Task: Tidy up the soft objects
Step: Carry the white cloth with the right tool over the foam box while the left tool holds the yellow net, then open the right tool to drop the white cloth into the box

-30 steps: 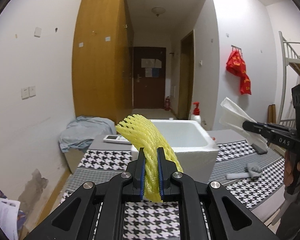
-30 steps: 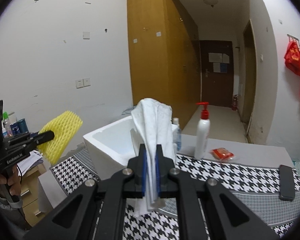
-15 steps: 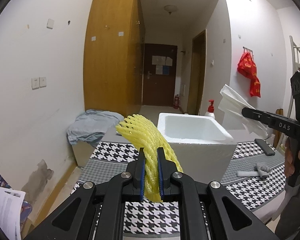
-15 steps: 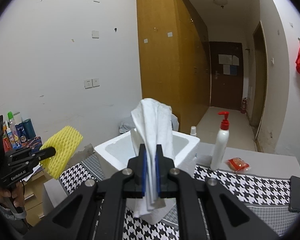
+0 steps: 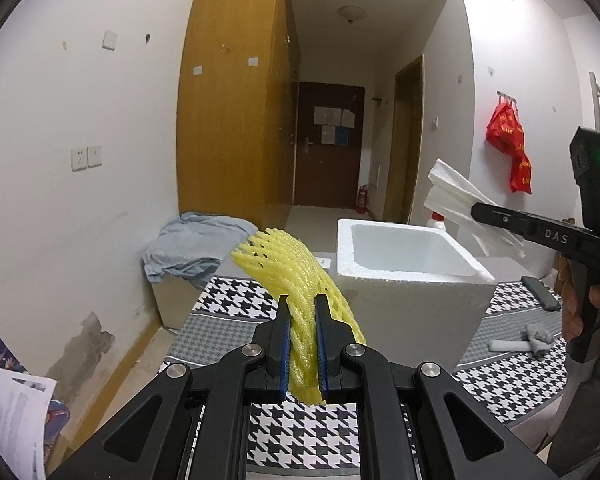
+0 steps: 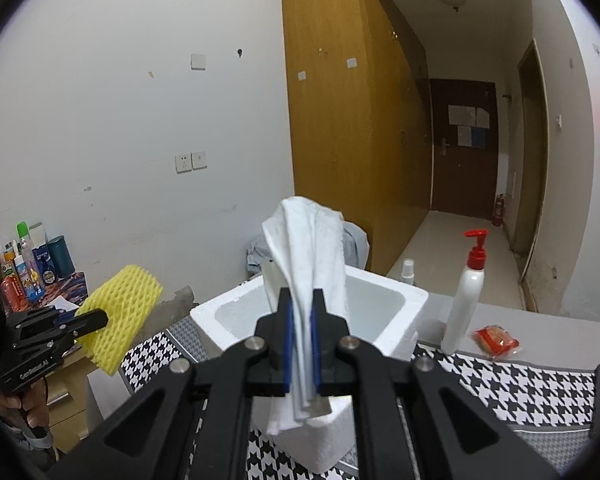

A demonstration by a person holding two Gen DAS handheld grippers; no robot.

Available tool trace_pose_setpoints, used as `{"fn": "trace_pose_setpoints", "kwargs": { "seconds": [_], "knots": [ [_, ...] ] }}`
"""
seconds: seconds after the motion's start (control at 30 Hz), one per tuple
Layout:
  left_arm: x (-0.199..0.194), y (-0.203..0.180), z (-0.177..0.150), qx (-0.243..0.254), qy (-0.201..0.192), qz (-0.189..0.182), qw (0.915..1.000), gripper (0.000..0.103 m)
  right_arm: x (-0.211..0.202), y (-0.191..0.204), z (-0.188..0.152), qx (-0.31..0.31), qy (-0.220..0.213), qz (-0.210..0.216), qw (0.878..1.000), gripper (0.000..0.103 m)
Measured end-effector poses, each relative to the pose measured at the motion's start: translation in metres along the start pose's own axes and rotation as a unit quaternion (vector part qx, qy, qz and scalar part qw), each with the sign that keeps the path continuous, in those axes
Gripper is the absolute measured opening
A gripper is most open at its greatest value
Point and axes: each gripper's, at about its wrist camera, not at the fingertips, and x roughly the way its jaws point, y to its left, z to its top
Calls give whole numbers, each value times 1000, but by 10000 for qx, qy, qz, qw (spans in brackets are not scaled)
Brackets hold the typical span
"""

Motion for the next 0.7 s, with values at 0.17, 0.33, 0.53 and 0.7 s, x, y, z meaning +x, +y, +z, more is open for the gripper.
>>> {"fn": "trace_pose_setpoints", "kwargs": {
  "seconds": [0.17,0.33,0.53,0.7],
  "knots": [
    [3,3,-2,-47,27,22,10000,11,12,0,2,59,109,61,9999,10],
    [5,5,-2,-69,49,14,10000,11,19,4,3,44,230,18,9997,11],
    [4,9,-3,-97,53,30,9999,11,24,6,4,59,270,-25,9996,27],
    [6,10,-3,-121,64,21,9999,11,22,10,5,18,195,6,9998,67]
  ]
}}
